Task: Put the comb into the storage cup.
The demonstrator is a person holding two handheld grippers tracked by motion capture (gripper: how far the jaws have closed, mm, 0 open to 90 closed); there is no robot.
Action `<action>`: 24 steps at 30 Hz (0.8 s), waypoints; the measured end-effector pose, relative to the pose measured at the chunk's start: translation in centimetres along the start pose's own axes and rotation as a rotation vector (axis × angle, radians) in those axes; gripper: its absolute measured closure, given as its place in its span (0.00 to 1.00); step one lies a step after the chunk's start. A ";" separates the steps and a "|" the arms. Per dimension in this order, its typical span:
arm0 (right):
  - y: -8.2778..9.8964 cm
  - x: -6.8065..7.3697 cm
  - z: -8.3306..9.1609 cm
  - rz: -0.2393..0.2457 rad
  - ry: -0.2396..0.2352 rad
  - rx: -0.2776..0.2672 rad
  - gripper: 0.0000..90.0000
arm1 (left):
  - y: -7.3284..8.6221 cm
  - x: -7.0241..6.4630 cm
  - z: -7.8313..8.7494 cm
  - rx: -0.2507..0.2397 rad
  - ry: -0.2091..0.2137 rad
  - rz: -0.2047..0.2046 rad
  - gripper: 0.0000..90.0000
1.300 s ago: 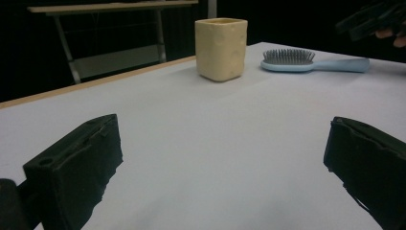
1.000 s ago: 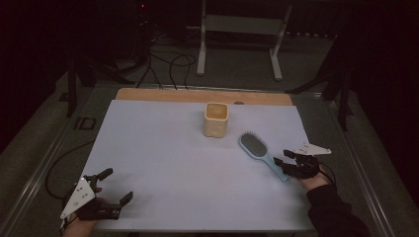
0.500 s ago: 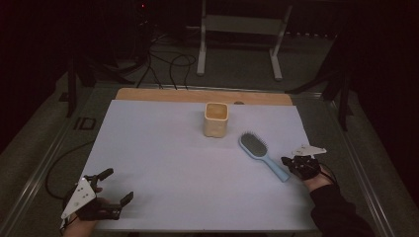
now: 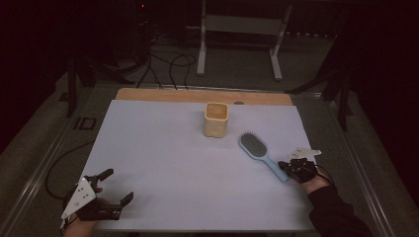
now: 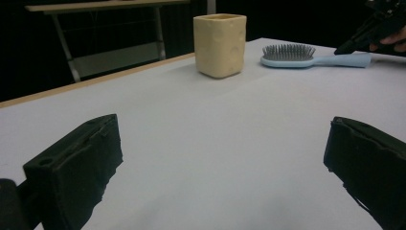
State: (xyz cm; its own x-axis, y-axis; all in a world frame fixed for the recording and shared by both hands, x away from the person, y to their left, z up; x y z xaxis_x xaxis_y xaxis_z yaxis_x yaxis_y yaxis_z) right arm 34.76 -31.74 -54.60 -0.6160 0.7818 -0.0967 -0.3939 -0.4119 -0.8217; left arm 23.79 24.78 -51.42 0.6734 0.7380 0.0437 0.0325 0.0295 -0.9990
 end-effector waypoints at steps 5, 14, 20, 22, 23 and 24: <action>-0.2 0.6 0.1 0.013 -0.022 0.009 1.00 | 0.0 0.0 0.0 0.001 0.002 0.000 0.00; -0.4 2.1 -0.1 0.029 -0.050 0.008 1.00 | 0.0 0.0 0.0 -0.005 0.003 0.005 0.00; -0.3 2.7 -0.1 0.024 -0.066 0.010 1.00 | 0.0 0.0 0.0 -0.005 0.003 0.004 0.00; -0.3 3.0 -0.1 0.025 -0.073 0.009 1.00 | 0.0 0.0 0.0 -0.001 0.004 0.001 0.00; -0.3 3.1 -0.1 0.027 -0.072 0.009 1.00 | 0.0 0.0 0.0 -0.001 0.004 0.001 0.00; -0.3 3.2 -0.1 0.026 -0.075 0.009 1.00 | 0.0 0.0 0.0 -0.003 0.004 0.002 0.00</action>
Point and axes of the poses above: each handheld gripper's, and its own axes: z roughly backward along the jaws, y roughly out of its underside, x roughly to its left, the point moved 5 cm from there along -z, roughly forward along the jaws, and after that the axes turned 14 degrees about -x, right-handed, at the moved point
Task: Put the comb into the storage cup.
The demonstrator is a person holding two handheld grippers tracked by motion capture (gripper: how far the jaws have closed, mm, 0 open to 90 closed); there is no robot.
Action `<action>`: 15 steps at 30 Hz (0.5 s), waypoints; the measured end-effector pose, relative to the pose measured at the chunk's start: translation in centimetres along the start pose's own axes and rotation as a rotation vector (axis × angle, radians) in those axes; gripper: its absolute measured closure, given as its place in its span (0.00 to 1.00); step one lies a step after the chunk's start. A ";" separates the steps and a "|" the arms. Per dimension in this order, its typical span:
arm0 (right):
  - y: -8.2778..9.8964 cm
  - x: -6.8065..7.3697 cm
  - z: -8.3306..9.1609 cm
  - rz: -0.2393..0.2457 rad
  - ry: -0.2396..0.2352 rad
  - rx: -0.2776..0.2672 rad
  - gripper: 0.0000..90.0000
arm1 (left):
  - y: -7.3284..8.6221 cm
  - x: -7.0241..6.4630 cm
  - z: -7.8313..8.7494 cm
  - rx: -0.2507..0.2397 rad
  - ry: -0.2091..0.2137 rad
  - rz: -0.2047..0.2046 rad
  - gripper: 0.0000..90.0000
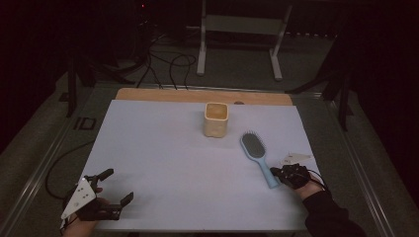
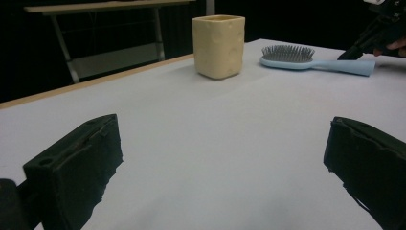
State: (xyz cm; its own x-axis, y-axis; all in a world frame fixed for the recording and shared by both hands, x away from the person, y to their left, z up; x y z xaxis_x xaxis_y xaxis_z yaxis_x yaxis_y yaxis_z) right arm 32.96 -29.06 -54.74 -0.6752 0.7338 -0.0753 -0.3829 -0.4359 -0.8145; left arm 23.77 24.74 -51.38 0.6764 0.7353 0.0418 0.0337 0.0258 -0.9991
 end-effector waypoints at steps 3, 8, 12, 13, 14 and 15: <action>-0.1 0.2 0.0 0.002 -0.003 0.002 1.00 | 0.0 0.0 0.0 0.002 0.001 0.004 0.00; -0.2 0.8 -0.2 0.003 -0.017 -0.001 1.00 | 0.0 0.0 0.0 0.003 0.000 0.004 0.00; -0.3 1.1 -0.3 0.007 -0.027 -0.002 1.00 | 0.0 0.0 0.0 -0.002 0.001 0.005 0.00; -0.3 1.2 -0.4 0.009 -0.031 -0.006 1.00 | 0.0 0.0 0.0 0.001 0.001 0.006 0.00; -0.4 1.4 -0.4 0.002 -0.034 -0.008 1.00 | 0.1 0.0 0.0 0.004 0.001 0.007 0.00; -0.4 1.5 -0.5 0.001 -0.041 -0.012 1.00 | 0.1 0.0 0.0 0.004 0.002 0.006 0.00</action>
Point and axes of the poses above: each handheld gripper's, and its own axes: z roughly backward along the jaws, y roughly out of its underside, x roughly to its left, the point moved 5 cm from there along -z, roughly forward along the jaws, and after that the axes turned 14 degrees about -x, right-handed, at the moved point
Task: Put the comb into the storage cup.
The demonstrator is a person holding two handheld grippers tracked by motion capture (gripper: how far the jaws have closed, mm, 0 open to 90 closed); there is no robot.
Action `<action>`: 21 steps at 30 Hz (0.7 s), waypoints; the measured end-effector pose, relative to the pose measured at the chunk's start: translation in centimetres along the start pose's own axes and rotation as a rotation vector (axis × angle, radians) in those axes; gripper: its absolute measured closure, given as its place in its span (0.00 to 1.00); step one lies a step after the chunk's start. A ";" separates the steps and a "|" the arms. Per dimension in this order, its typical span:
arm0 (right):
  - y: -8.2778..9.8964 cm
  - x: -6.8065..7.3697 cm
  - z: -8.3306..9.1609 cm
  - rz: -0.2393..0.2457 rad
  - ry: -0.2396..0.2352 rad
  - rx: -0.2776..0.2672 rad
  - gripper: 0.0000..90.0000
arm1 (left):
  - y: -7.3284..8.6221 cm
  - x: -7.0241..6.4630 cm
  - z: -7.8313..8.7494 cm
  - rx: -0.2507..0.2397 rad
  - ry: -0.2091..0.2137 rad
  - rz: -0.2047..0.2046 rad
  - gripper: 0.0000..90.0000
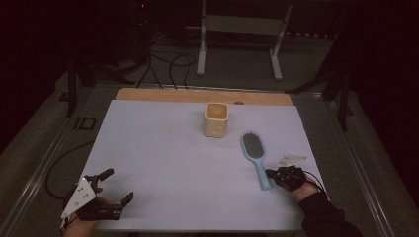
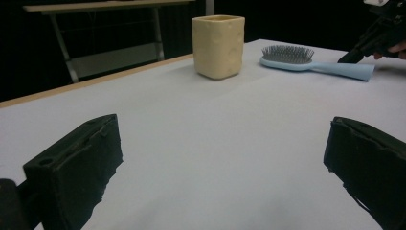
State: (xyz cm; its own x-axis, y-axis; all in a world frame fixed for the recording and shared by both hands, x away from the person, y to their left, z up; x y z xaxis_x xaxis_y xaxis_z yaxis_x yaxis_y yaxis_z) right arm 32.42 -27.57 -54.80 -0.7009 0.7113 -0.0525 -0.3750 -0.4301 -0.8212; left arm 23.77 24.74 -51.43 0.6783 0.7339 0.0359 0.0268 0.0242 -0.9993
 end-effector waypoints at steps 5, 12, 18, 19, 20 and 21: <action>-0.1 0.3 -0.1 -0.003 -0.011 -0.001 1.00 | 0.0 0.0 0.0 -0.001 -0.002 -0.001 0.00; -0.4 -0.4 0.7 -0.015 0.035 -0.014 1.00 | 0.0 0.0 0.0 -0.005 -0.003 0.001 0.00; -1.4 -0.4 1.9 -0.040 0.086 -0.039 1.00 | 0.0 0.0 0.0 -0.001 -0.003 0.001 0.00; -1.6 -0.3 2.0 -0.040 0.097 -0.041 1.00 | 0.0 0.0 0.0 -0.003 -0.004 -0.002 0.00; -1.8 -0.2 2.1 -0.038 0.110 -0.046 1.00 | -0.1 0.0 0.0 -0.005 -0.004 0.002 0.00; -2.1 -0.2 2.2 -0.047 0.117 -0.049 1.00 | 0.0 0.1 0.0 -0.003 -0.005 0.003 0.00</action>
Point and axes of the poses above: each handheld gripper's, and its own axes: z roughly backward along the jaws, y roughly out of its underside, x roughly to its left, the point moved 5 cm from there along -z, roughly forward along the jaws, and after that the axes turned 14 degrees about -x, right-handed, at the moved point
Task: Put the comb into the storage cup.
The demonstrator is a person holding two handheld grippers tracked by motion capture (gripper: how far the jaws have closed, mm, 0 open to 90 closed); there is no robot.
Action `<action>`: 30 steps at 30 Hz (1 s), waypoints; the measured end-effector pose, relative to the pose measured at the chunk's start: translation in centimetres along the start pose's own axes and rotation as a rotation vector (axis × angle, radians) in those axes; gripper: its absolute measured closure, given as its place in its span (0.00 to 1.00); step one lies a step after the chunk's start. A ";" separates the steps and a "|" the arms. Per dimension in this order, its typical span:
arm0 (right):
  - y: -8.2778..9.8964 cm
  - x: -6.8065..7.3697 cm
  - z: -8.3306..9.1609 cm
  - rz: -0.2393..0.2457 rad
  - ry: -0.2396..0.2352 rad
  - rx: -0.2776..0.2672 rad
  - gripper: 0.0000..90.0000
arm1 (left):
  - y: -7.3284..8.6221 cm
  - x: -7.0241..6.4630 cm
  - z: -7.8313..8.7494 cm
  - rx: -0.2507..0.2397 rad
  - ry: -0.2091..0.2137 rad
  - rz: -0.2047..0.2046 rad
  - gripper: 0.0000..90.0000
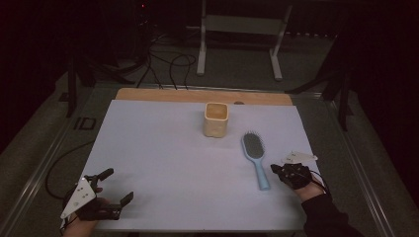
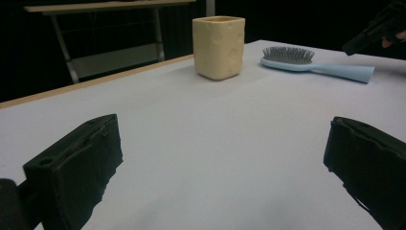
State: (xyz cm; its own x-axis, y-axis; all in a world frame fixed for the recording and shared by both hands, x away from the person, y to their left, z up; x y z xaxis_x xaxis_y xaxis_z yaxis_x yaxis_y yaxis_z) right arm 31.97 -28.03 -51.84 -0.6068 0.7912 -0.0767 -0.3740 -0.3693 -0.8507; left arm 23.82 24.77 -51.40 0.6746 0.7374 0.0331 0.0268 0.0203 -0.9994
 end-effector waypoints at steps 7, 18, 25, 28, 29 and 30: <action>-2.1 0.6 0.8 -0.014 0.054 -0.047 1.00 | 0.0 -0.1 0.0 0.000 0.002 -0.002 0.00; -4.4 2.2 0.8 -0.022 0.103 -0.077 0.87 | -0.1 -0.1 0.0 0.002 0.000 -0.005 0.00; -4.8 3.3 -0.7 -0.031 0.127 -0.022 0.57 | -0.2 -0.2 0.1 0.000 0.003 -0.008 0.00; -4.6 3.7 -1.4 -0.051 0.126 0.008 0.45 | -0.2 -0.3 0.1 -0.002 0.007 -0.009 0.00; -4.5 3.7 -1.6 -0.058 0.131 0.020 0.39 | -0.2 -0.3 0.1 -0.001 0.007 -0.009 0.00; -4.4 3.7 -1.8 -0.068 0.139 0.034 0.32 | -0.2 -0.3 0.1 0.000 0.007 -0.008 0.00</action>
State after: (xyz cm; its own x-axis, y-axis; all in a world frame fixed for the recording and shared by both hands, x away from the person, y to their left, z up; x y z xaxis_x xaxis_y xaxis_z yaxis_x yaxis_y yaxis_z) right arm 32.66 -22.55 -49.32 -0.4770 0.8740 -0.0929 -0.4356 -0.3269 -0.8387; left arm 23.57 24.64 -51.24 0.6799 0.7322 0.0413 0.0321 0.0265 -0.9991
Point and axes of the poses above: each handheld gripper's, and its own axes: z roughly backward along the jaws, y roughly out of its underside, x roughly to its left, the point moved 5 cm from there along -z, roughly forward along the jaws, and after that the axes turned 14 degrees about -x, right-handed, at the moved point
